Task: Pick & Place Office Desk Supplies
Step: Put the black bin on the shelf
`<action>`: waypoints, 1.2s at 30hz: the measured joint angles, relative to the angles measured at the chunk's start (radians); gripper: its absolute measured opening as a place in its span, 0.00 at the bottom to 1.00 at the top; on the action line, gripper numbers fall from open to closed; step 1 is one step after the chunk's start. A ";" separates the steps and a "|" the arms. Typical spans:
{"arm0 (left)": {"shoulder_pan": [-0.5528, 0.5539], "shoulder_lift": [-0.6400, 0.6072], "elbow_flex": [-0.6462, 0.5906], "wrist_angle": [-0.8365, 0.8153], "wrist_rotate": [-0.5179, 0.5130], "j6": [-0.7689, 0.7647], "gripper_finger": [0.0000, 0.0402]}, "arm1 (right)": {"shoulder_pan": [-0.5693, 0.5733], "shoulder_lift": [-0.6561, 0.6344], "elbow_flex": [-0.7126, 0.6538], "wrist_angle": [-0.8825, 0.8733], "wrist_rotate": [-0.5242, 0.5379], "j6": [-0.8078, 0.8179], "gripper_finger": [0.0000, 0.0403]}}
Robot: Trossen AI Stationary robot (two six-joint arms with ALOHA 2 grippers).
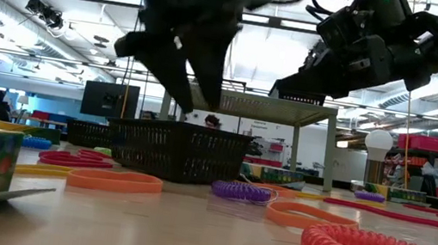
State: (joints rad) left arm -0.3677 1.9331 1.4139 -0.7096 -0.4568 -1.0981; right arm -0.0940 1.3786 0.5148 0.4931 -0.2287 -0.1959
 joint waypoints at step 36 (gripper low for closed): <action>-0.024 -0.015 -0.001 -0.088 0.037 0.056 0.10 | 0.000 0.000 0.000 -0.004 -0.003 0.000 0.02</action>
State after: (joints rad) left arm -0.3922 1.9186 1.4128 -0.7975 -0.4198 -1.0416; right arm -0.0940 1.3781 0.5148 0.4892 -0.2317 -0.1963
